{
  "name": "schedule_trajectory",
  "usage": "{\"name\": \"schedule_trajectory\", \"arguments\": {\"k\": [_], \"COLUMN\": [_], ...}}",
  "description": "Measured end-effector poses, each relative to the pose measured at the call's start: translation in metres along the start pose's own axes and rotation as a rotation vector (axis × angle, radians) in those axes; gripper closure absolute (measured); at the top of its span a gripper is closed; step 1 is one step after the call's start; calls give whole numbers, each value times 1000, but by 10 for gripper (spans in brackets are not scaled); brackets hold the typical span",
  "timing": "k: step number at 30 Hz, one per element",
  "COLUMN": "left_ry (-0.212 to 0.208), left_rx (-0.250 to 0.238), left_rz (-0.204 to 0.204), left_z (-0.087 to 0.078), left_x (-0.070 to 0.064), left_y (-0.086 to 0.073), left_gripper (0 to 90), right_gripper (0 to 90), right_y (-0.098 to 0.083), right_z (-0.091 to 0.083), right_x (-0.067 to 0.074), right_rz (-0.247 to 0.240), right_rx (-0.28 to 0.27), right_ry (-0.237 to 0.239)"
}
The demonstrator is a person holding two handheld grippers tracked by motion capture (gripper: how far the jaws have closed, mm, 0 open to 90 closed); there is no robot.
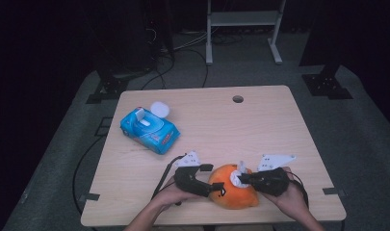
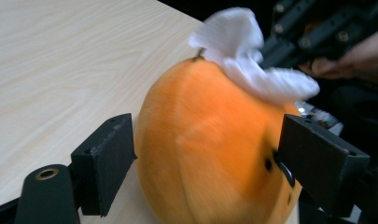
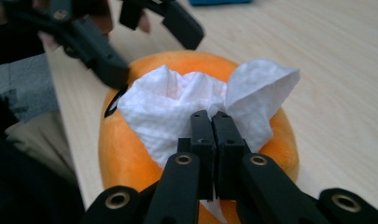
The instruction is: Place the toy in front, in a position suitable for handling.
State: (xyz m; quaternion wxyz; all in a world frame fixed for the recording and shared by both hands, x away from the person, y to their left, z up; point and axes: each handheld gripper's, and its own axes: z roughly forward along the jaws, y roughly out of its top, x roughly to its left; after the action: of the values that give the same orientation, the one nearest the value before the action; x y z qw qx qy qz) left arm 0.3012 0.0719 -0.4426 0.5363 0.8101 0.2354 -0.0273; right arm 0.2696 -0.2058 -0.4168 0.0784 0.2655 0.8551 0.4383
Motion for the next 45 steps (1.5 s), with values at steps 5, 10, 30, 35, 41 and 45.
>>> {"name": "schedule_trajectory", "arguments": {"k": [5,10,30,35,41,45], "left_ry": [-41,-75,64,33,60,66], "left_rx": [37,87,-21,-33,-27,-26], "left_rz": [-10,-32,271,188,234,249], "left_z": [8,19,-12,-18,-18,-18], "left_x": [-2,1,5,10,8,6], "left_y": [-1,-2,4,1,-2,-2], "left_gripper": [161,217,451,261,412,419], "right_gripper": [877,876,880,880,879,878], "right_y": [-5,-8,29,26,26,18], "right_z": [-4,-6,-1,8,7,-5], "right_x": [9,13,-13,-7,1,-10], "right_rz": [-15,-27,-22,-29,-56,-3], "right_rx": [10,10,-114,-99,-93,-110], "right_ry": [22,15,-95,-69,-78,-86]}}
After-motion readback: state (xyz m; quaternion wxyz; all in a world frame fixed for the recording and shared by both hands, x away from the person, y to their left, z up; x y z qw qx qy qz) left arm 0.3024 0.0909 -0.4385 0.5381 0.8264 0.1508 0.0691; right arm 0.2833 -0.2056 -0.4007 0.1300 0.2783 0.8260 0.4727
